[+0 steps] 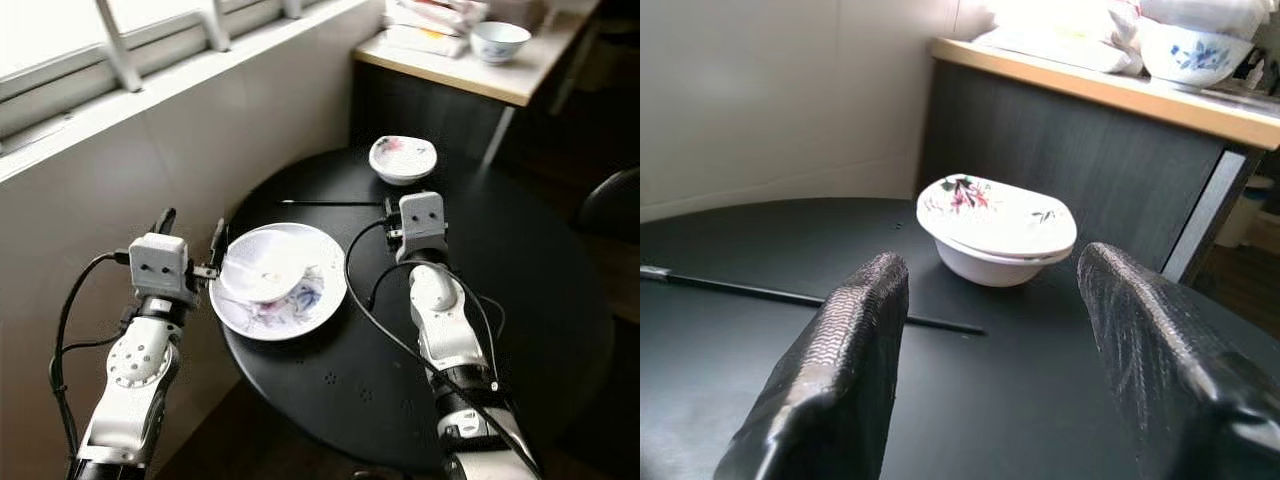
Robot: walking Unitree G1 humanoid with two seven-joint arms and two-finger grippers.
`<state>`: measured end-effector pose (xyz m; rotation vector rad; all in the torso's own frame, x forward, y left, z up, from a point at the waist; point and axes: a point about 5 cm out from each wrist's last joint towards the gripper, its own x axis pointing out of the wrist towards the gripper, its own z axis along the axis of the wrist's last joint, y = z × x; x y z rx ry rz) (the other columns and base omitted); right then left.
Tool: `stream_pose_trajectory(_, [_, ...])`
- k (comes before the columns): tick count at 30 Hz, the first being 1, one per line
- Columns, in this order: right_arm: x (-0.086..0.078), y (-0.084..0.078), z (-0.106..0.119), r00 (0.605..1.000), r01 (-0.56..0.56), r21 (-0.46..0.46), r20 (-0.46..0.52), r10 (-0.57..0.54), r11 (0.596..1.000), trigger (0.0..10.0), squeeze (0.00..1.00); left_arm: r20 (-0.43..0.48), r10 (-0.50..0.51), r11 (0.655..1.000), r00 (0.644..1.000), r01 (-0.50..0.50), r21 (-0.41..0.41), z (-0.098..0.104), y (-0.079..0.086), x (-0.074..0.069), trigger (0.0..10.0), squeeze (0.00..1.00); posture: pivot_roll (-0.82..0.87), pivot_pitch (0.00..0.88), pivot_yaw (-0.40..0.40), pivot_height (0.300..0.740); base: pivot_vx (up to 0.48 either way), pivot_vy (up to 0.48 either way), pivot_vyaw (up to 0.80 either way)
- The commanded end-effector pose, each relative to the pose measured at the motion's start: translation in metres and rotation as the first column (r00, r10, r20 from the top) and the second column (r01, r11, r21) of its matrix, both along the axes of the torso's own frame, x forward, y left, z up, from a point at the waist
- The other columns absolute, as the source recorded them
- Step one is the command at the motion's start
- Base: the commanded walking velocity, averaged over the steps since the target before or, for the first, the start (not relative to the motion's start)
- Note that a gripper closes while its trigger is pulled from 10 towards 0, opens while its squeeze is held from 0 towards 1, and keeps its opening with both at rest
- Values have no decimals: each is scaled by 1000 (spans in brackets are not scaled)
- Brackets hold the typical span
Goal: Kitchen organization
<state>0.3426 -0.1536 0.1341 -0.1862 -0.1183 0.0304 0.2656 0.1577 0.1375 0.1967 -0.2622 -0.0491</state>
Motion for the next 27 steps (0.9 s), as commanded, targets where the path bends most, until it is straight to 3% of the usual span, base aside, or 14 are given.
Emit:
stream_pose_trajectory(1, [0, 0, 6, 1000, -1, -7, 29, 2, 1000, 10000, 0, -5, -8, 1000, 1000, 8, 0, -1, -1, 0, 10000, 0, -35, 0, 17, 740, 0, 0, 0])
stream_pose_trajectory(10, [0, 1, 5, 1000, 3, -8, 26, -3, 1000, 10000, 0, -6, -6, 1000, 1000, 6, -3, -1, -1, 0, 10000, 0, -34, 0, 18, 740, 0, 0, 0])
stream_pose_trajectory(14, [0, 1, 5, 1000, 6, 16, 22, -6, 1000, 10000, 0, -10, -5, 1000, 1000, 5, -3, -1, -1, 0, 10000, 0, -36, 0, 18, 740, 0, 0, -800])
stream_pose_trajectory(17, [0, 1, 6, 999, 1, -8, 40, 0, 1000, 10000, 0, -11, -5, 1000, 1000, 4, -2, -2, -1, 0, 10000, 0, -36, 0, 18, 740, 0, 368, -800])
stream_pose_trajectory(21, [-2, 3, 5, 999, -11, -36, 42, 13, 999, 10000, 0, -8, -4, 1000, 1000, 4, -2, -2, -1, 0, 10000, 0, -35, 0, 17, 740, 0, 390, 0])
stream_pose_trajectory(27, [-3, 7, 5, 998, -33, -49, 48, 35, 998, 10000, 0, 9, -1, 1000, 1000, 1, 8, -1, -1, -1, 10000, 0, -34, 0, 16, 740, 0, 0, 0])
